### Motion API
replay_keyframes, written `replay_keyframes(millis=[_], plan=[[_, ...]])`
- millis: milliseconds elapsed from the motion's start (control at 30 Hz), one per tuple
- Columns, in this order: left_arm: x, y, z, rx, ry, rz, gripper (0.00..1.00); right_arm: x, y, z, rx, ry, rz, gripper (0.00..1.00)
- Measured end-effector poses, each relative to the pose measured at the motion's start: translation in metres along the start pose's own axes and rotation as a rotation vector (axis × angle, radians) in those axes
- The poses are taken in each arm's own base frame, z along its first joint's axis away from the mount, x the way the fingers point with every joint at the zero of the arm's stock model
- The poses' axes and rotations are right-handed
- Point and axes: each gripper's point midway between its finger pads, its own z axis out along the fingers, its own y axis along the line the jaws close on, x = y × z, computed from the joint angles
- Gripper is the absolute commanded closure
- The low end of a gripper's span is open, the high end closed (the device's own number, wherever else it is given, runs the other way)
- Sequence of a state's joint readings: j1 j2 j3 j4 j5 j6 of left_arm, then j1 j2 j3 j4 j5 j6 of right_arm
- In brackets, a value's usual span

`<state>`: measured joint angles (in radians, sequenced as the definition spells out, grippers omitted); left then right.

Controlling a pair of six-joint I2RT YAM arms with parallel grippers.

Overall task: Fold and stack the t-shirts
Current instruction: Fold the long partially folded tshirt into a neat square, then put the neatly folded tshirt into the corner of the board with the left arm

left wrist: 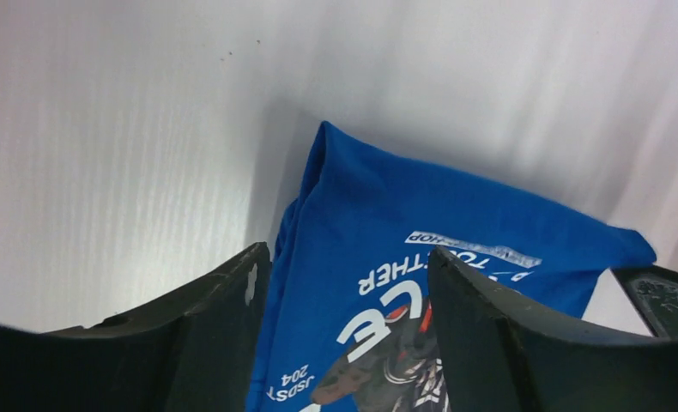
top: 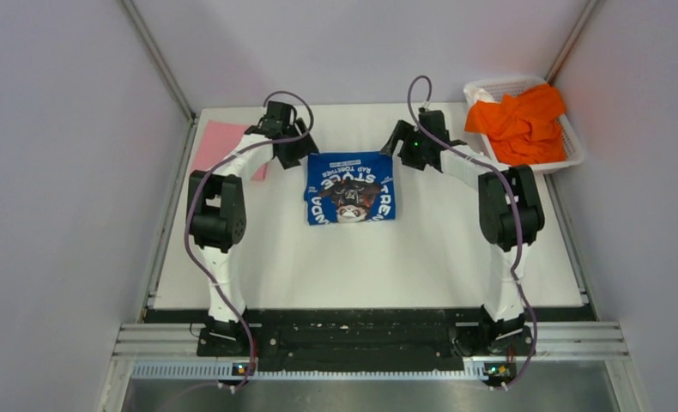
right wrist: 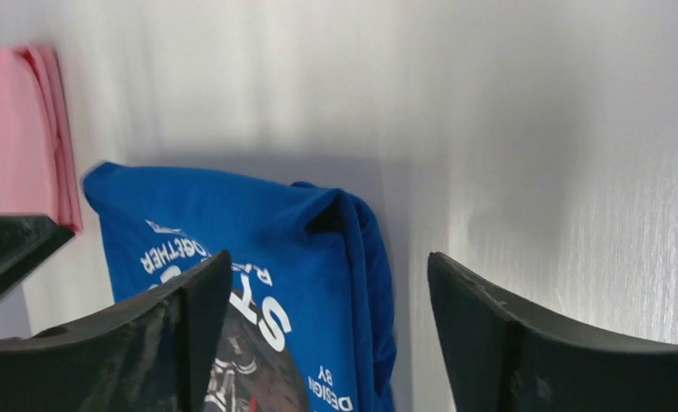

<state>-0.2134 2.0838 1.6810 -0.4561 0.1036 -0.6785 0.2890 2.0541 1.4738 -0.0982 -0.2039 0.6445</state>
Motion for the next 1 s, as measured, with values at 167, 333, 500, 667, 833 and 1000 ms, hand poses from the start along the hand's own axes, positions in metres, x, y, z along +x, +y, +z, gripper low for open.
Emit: replay_keyframes(millis=[167, 333, 500, 667, 833, 1000], plan=[[0.000, 0.005, -0.003, -0.016, 0.008, -0.010, 0.13, -0.010, -0.005, -0.005, 0.021, -0.028, -0.011, 0.01], [0.022, 0.017, -0.015, -0.029, 0.057, -0.015, 0.12, 0.000, -0.011, -0.044, 0.048, -0.054, -0.009, 0.01], [0.049, 0.028, -0.017, -0.043, 0.127, -0.010, 0.17, 0.000, -0.006, -0.089, 0.044, -0.117, -0.017, 0.01], [0.065, 0.029, -0.015, -0.037, 0.179, 0.008, 0.32, 0.008, 0.014, -0.121, -0.083, -0.151, -0.048, 0.01], [0.081, 0.034, -0.003, -0.050, 0.231, 0.012, 0.37, 0.013, 0.051, -0.125, -0.287, -0.111, -0.079, 0.01], [0.080, 0.029, 0.009, -0.063, 0.242, 0.020, 0.41, 0.019, 0.065, -0.125, -0.380, -0.082, -0.084, 0.01]])
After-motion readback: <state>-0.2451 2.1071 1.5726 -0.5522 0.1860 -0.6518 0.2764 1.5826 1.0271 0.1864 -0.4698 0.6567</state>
